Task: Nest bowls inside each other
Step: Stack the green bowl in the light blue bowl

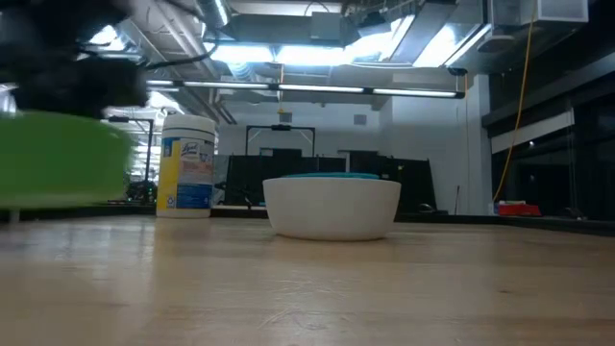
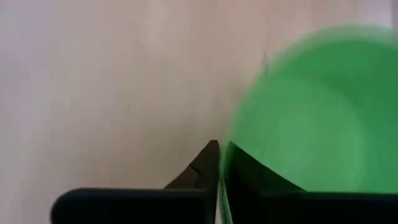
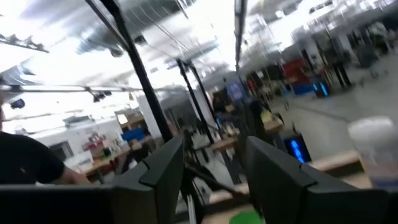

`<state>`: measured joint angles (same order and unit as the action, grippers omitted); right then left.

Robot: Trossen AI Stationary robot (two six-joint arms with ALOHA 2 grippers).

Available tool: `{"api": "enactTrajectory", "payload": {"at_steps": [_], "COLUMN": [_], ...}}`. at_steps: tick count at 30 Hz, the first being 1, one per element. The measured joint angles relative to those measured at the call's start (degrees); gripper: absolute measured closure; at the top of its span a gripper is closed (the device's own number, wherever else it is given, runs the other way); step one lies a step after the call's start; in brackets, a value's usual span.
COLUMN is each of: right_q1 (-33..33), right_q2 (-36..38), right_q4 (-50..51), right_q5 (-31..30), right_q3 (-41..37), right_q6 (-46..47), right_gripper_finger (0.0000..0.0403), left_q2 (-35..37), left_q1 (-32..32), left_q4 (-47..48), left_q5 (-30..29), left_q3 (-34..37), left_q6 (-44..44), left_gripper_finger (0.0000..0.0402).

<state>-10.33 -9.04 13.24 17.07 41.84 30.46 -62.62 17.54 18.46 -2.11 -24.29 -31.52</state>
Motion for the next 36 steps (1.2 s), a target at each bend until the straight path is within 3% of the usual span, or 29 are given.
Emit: {"api": "enactTrajectory", "payload": {"at_steps": [8,15,19,27,36], "right_q1": [0.00,0.00,-0.03,0.01,0.00], "right_q2": [6.57,8.82,8.86,9.12,9.09], "right_q4": [10.45,9.99,9.08,-11.92,-11.64], "right_q5": [0.34,2.92,5.11,14.90,19.28], "right_q3": [-0.12,-2.16,-7.84,-18.82,-20.78], "right_q6": [-1.47,-10.07,-8.58,-3.21,-3.64], "right_gripper_finger": [0.0229,0.0267,0.0293,0.0319,0.0300], "left_q2": [-3.56,-15.04,-19.58,-20.73,-29.21], "left_q1": [-12.66,-22.85,-24.98,-26.74,-25.04], "left_q4": [-0.75,-0.24,0.83,1.79,1.10], "left_q5": [-5.30,-1.17,0.54,1.03,5.66], "left_q3": [-10.58,-21.57,-28.20,-34.98,-40.50], "left_q6": [11.26,25.00,30.97,33.23,34.63], "left_gripper_finger": [0.0397,0.0398,0.0398,0.0399,0.0399]}}
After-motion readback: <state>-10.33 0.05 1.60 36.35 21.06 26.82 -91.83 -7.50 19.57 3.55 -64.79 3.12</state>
